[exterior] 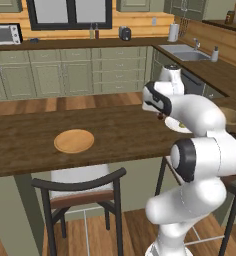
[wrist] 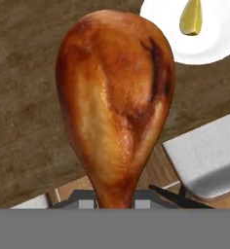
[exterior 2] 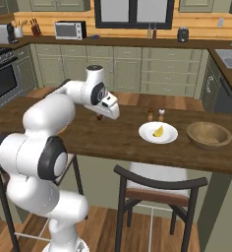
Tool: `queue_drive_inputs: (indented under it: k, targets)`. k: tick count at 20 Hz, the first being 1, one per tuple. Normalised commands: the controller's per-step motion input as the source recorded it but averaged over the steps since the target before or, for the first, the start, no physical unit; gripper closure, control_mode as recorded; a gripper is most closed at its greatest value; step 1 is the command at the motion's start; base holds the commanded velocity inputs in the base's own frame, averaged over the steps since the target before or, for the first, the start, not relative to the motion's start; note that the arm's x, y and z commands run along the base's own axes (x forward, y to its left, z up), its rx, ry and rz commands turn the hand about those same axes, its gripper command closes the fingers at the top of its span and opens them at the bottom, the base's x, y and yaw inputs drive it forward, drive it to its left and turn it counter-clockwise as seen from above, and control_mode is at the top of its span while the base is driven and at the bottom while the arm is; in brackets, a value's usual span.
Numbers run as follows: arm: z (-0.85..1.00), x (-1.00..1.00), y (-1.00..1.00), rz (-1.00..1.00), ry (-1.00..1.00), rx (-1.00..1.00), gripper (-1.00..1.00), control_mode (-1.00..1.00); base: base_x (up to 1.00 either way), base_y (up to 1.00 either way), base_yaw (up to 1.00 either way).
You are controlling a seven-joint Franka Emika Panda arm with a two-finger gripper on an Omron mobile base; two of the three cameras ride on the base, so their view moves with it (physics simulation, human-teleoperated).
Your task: Pick the chicken drumstick and lemon wedge from their plates and place them in the bowl. Then put the bowl in the fridge.
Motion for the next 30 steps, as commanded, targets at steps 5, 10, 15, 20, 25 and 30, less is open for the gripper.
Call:
queue_drive_inputs:
  k: [5, 10, 15, 20, 25, 30]
  targets:
    - [-0.02, -0.08, -1.00, 0.00, 0.00, -0.05, 1.00, -1.00, 0.00, 0.00, 0.00]
    - [0.00, 0.00, -1.00, 0.00, 0.00, -0.03, 1.00, -1.00, 0.00, 0.00, 0.00]
    - [-0.01, 0.00, -1.00, 0.00, 0.00, -0.02, 1.00, -1.00, 0.00, 0.00, 0.00]
    - [-0.07, 0.00, -0.93, 0.00, 0.01, -0.01, 1.00, -1.00, 0.00, 0.00, 0.00]
    - [0.00, 0.00, -0.62, 0.00, 0.00, 0.00, 1.00, -1.00, 0.00, 0.00, 0.00]
    - [0.00, -0.05, -0.13, 0.00, 0.00, 0.00, 1.00, -1.00, 0.00, 0.00, 0.00]
